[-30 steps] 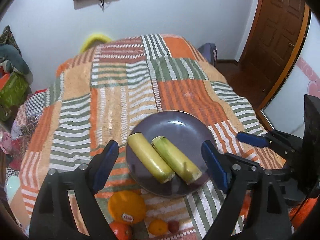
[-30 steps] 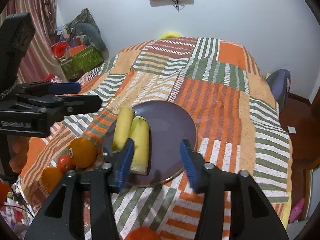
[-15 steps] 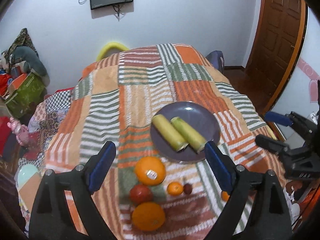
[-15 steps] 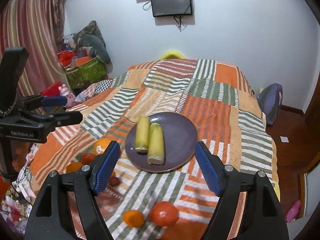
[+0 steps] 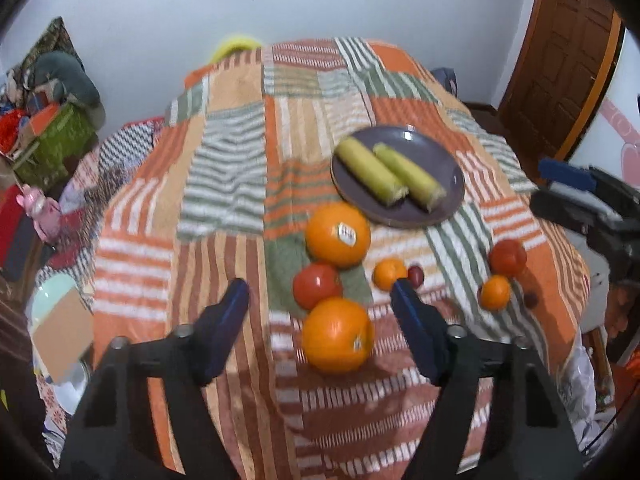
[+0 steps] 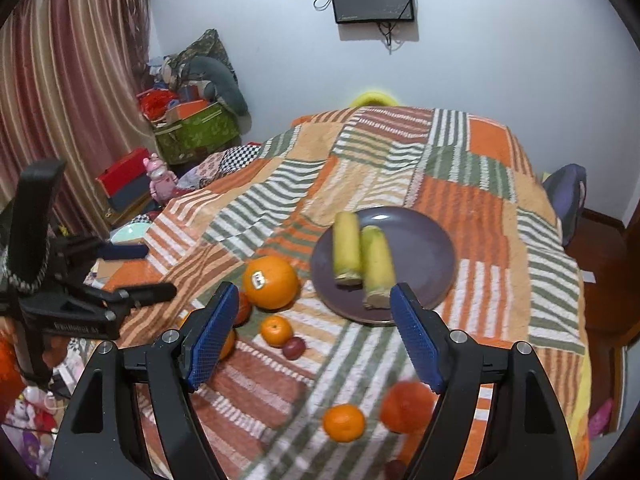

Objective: Organize fruits
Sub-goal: 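Raise both tools away from the plate toward the oranges, then grasp the large orange with the left tool while the right tool grasps the Dole orange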

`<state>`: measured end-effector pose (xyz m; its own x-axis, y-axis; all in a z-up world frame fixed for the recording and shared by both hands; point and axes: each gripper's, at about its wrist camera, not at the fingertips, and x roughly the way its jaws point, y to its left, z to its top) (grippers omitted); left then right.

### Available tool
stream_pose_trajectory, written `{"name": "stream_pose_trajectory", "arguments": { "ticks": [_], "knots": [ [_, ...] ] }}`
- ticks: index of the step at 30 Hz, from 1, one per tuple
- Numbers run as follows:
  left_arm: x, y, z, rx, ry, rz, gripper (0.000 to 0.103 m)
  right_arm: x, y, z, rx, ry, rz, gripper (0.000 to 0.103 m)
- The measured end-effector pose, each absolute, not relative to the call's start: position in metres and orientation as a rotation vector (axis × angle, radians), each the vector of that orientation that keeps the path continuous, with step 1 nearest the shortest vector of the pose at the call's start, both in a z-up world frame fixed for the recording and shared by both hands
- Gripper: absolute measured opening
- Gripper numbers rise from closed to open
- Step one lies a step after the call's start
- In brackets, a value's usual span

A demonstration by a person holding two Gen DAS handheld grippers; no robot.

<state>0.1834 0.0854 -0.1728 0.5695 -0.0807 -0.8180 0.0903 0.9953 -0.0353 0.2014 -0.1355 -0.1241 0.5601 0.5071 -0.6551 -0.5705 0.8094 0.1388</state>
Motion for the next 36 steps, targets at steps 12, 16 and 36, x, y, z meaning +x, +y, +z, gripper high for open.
{"name": "stream_pose_trajectory", "arguments": {
  "ticks": [12, 16, 36],
  "knots": [
    [0.192, 0.067, -0.248, 0.038, 1.123, -0.151, 0.069, 0.196, -0.120, -0.138, -0.098, 0.784, 0.636, 0.075],
    [0.203, 0.064, -0.264, 0.023, 1.179, -0.155, 0.071, 0.199, -0.121, -0.142, -0.092, 0.799, 0.632, 0.075],
    [0.195, 0.118, -0.235, -0.117, 1.059, -0.106, 0.062, 0.230, -0.060, -0.182, -0.170, 0.899, 0.703, 0.075]
  ]
}}
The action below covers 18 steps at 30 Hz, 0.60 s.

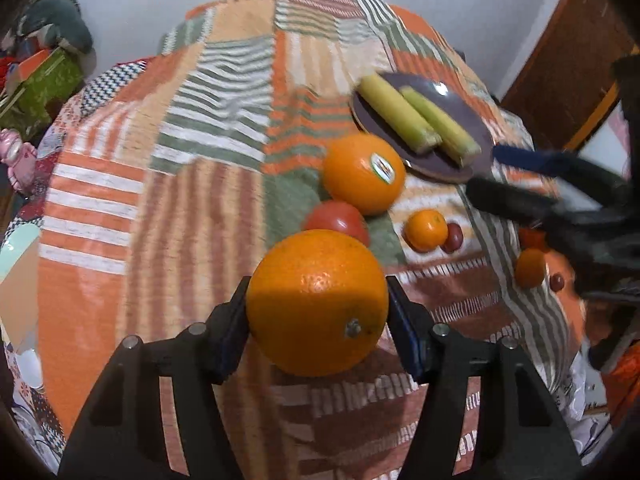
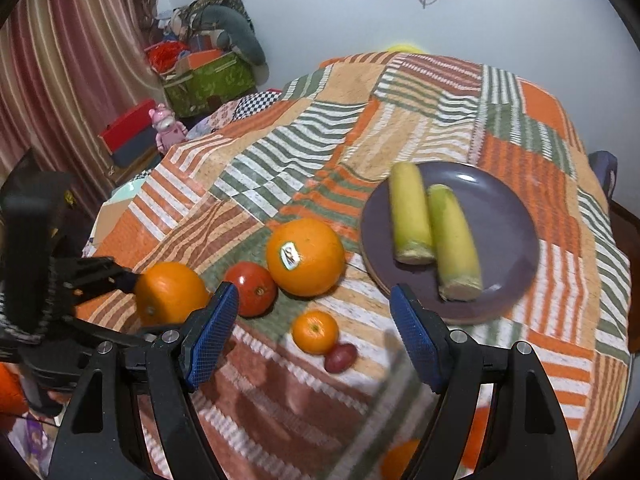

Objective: Organize fruits
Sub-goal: 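Grasp the large orange with the left tool while the right tool grasps the Dole orange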

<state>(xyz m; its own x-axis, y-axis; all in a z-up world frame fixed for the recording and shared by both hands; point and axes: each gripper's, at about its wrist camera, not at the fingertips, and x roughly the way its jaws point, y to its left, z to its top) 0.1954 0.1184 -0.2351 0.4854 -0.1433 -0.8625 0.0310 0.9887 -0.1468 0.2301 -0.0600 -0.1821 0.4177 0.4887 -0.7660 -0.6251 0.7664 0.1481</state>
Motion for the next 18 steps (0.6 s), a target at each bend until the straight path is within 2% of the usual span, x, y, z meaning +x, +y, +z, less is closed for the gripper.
{"name": "stream_pose_trajectory", "arguments": {
  "ticks": [7, 18],
  "knots": [
    [0.201, 0.150, -0.216, -0.119, 0.993, -0.031, 0.062, 0.248, -0.030, -0.196, -0.144, 0.937, 0.705, 0.075],
    [0.212, 0.165, -0.214, -0.119, 0.962, -0.028, 0.062, 0.273, -0.007, -0.227, -0.143, 1.026, 0.670, 0.075]
  ]
}}
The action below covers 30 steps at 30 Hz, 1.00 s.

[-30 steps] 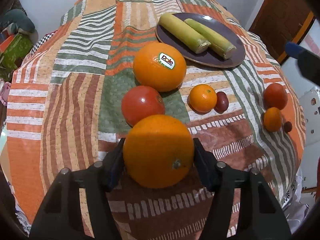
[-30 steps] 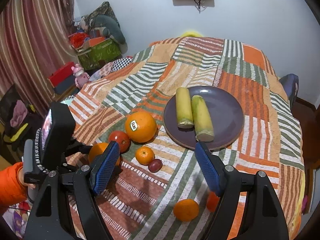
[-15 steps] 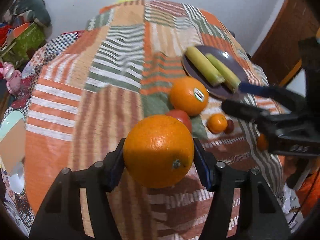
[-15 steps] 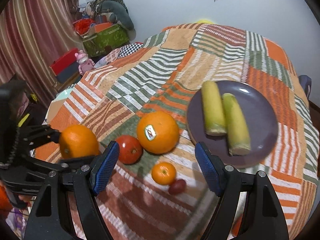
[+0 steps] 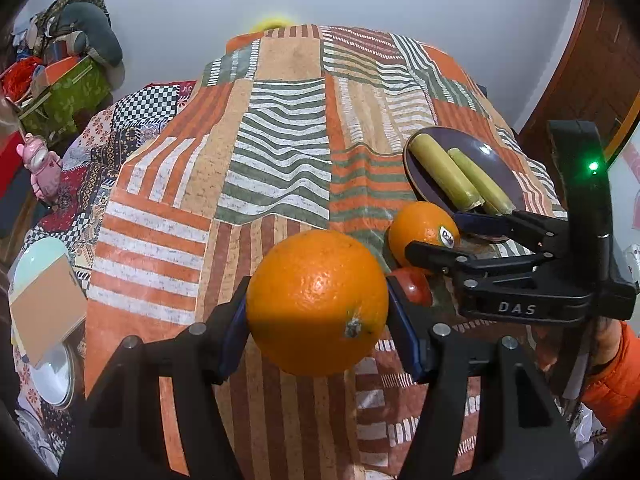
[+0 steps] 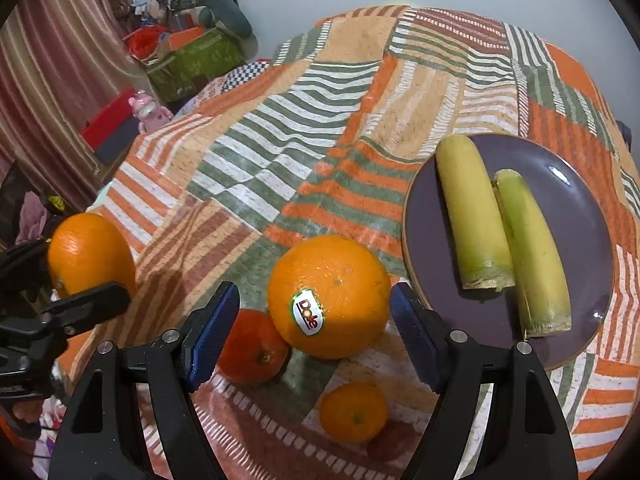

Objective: Organize fruits
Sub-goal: 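Grasp the large orange with the left tool while the right tool grasps the Dole orange, then carry both oranges toward the purple plate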

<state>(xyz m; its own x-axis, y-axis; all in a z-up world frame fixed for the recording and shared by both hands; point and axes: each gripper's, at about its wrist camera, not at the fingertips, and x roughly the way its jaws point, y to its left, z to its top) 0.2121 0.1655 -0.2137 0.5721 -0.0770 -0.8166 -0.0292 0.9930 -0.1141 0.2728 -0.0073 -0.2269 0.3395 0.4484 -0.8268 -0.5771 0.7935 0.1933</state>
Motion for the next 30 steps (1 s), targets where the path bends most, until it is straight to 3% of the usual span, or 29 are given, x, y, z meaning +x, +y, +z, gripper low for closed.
{"name": "stream_pose_trajectory", "arguments": {
  "ticks": [3, 6, 14, 30],
  "knots": [
    [0.214, 0.164, -0.217, -0.115, 0.964, -0.028, 0.062, 0.277, -0.005, -0.231, -0.154, 1.041, 0.665, 0.075],
    [0.218, 0.163, -0.221, -0.121, 0.972, -0.033, 0.062, 0.283, -0.004, -0.241, -0.151, 1.081, 0.652, 0.068],
    [0.218, 0.160, -0.218, -0.126, 0.978, -0.039, 0.062, 0.279, -0.014, -0.233, -0.119, 1.073, 0.662, 0.067],
    [0.220, 0.120, -0.175, -0.097, 0.907, -0.072, 0.062, 0.260, -0.079, -0.165, -0.079, 0.908, 0.619, 0.067]
  ]
}}
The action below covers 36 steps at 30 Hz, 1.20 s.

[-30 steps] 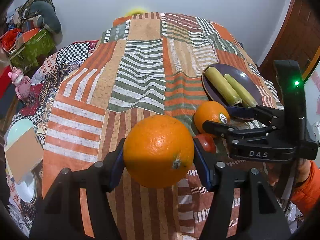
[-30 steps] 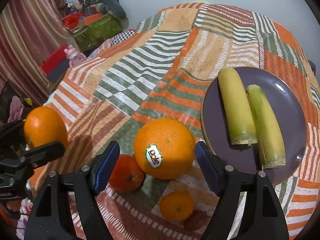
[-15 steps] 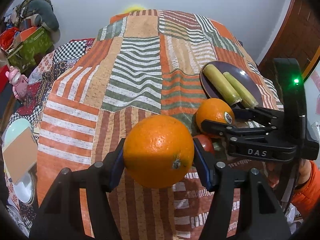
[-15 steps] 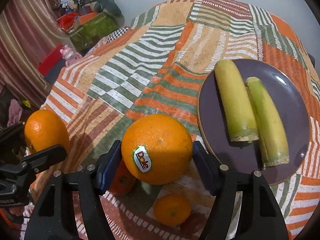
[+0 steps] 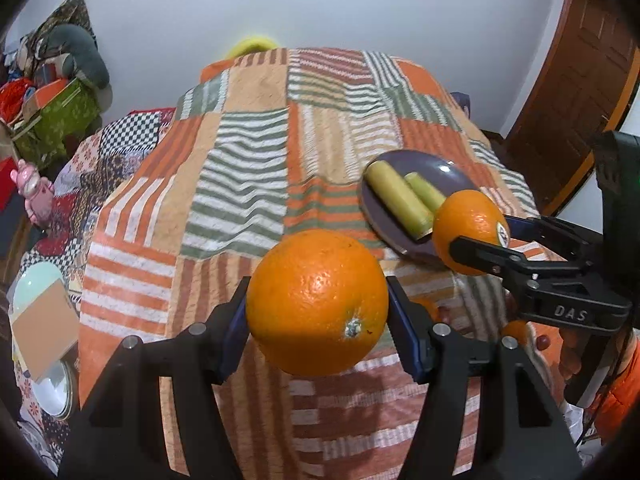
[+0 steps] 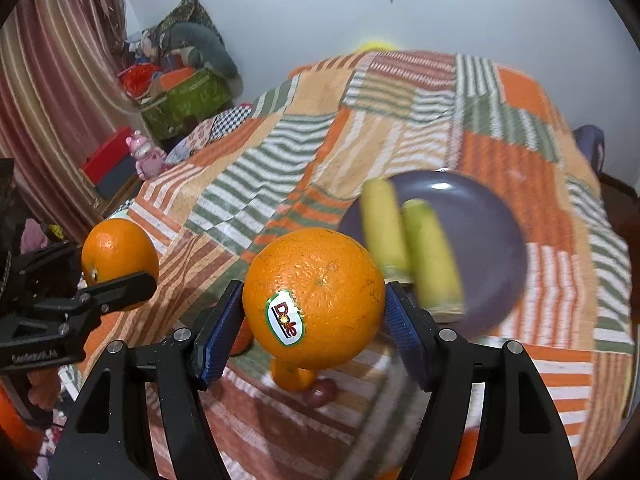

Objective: Organize fruits
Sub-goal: 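Carry both oranges toward the purple plate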

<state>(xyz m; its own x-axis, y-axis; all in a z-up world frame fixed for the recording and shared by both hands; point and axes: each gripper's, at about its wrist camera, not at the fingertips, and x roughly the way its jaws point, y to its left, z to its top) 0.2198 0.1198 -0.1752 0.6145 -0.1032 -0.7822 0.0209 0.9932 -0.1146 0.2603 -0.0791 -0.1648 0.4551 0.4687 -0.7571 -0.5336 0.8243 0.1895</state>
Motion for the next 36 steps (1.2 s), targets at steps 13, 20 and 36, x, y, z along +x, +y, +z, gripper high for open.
{"name": "stream_pose_trajectory", "arguments": {
  "ticks": [13, 20, 36],
  "knots": [
    [0.239, 0.059, -0.147, -0.066, 0.861, -0.133, 0.062, 0.259, -0.142, -0.137, -0.048, 0.822, 0.553, 0.067],
    [0.259, 0.034, -0.135, -0.048, 0.845, -0.165, 0.062, 0.267, -0.167, -0.128, -0.029, 0.787, 0.523, 0.067],
    [0.315, 0.002, -0.131, 0.012, 0.826, -0.197, 0.062, 0.299, -0.186, -0.126, -0.010, 0.739, 0.489, 0.067]
  ]
}}
